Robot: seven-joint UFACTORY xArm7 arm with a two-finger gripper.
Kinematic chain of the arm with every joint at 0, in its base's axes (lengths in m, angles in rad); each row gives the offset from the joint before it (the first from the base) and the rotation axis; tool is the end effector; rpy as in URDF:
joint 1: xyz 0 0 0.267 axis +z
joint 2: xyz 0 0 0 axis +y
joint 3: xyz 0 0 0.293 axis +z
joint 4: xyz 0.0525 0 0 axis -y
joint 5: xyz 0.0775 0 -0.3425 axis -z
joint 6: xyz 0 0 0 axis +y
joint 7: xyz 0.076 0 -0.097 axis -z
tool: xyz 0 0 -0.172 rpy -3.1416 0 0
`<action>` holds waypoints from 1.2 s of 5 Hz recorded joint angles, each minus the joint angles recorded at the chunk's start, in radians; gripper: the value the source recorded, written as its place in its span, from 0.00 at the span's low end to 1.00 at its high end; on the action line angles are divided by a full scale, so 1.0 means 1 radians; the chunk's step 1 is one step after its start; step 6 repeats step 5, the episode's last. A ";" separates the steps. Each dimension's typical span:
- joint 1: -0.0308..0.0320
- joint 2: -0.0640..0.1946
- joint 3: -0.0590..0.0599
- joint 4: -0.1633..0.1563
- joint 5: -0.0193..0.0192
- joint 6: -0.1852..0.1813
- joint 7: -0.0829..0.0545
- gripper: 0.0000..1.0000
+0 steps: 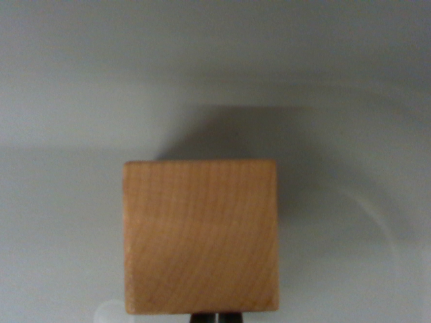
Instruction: Push wooden cube
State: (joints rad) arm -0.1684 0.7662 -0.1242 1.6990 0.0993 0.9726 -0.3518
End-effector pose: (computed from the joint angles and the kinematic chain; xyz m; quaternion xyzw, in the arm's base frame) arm 0.6075 -0.1630 0.0307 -0.9997 -0.0174 0.0167 0.0027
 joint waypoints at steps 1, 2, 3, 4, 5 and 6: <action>0.0000 0.000 0.000 0.000 0.0000 0.000 0.000 1.00; 0.0001 0.009 0.001 0.016 0.0004 0.006 0.002 1.00; 0.0001 0.009 0.001 0.016 0.0004 0.006 0.002 1.00; 0.0001 0.014 0.001 0.023 0.0005 0.009 0.003 1.00; 0.0001 0.014 0.001 0.023 0.0005 0.009 0.003 1.00; 0.0001 0.014 0.001 0.023 0.0005 0.009 0.003 1.00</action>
